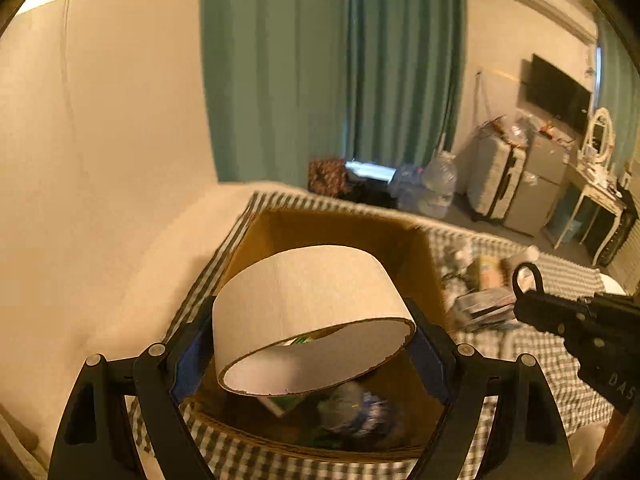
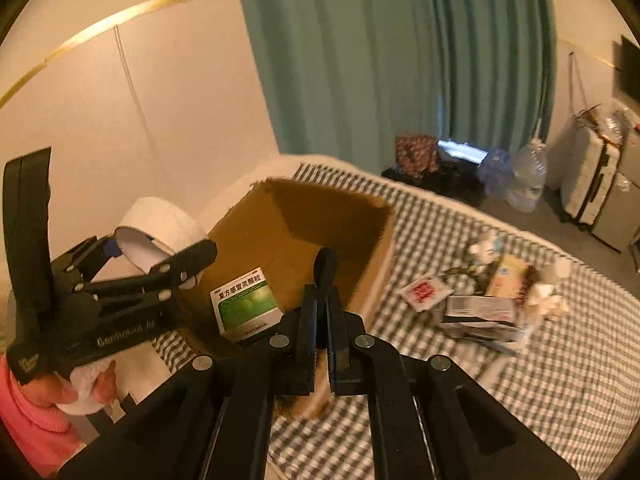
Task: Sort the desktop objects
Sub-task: 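Carry the tape roll over the cardboard box and release it inside, then grasp the patterned snack bag with the left gripper while the right grasps the tissue pack, then carry the snack bag and tissue pack into the cardboard box and release both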
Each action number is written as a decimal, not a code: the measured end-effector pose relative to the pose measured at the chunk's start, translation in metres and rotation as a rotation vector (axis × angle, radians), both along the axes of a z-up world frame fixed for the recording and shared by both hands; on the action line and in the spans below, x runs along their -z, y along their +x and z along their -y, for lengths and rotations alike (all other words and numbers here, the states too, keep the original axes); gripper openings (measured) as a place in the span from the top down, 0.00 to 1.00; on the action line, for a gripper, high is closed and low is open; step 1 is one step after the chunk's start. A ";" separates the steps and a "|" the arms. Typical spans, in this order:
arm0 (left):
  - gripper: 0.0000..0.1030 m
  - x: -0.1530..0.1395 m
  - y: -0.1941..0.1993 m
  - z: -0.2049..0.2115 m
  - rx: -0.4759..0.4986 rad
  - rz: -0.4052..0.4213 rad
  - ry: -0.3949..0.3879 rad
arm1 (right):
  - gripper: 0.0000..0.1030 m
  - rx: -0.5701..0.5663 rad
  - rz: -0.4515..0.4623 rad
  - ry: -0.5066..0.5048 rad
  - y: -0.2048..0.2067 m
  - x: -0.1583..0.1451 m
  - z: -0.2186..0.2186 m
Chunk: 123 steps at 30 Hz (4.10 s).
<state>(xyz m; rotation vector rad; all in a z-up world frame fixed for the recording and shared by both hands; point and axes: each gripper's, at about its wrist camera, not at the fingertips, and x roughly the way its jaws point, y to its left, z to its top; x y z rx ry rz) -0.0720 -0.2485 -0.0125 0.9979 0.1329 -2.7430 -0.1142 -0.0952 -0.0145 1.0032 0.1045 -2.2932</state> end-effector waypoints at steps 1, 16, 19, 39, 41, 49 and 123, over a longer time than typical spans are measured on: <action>0.15 0.008 -0.004 0.006 -0.006 0.017 0.007 | 0.96 0.000 0.016 -0.002 -0.007 0.007 0.007; 0.05 0.052 -0.012 0.012 0.046 0.095 -0.018 | 0.70 0.043 0.108 -0.032 -0.050 0.036 0.033; 0.00 0.047 -0.007 0.008 0.046 0.088 -0.035 | 0.44 0.078 0.101 -0.088 -0.046 0.027 0.019; 0.00 -0.003 0.043 -0.155 0.213 0.019 0.064 | 0.44 0.435 -0.046 -0.123 0.026 -0.012 -0.210; 0.00 0.004 0.042 -0.180 0.223 -0.004 0.068 | 0.44 0.458 -0.038 -0.118 0.032 0.000 -0.228; 0.00 0.060 -0.008 -0.232 0.188 0.045 0.031 | 0.44 0.495 0.055 -0.096 0.023 0.073 -0.274; 0.92 0.048 0.009 -0.249 0.375 0.141 0.182 | 0.83 0.478 0.023 -0.034 0.031 0.028 -0.271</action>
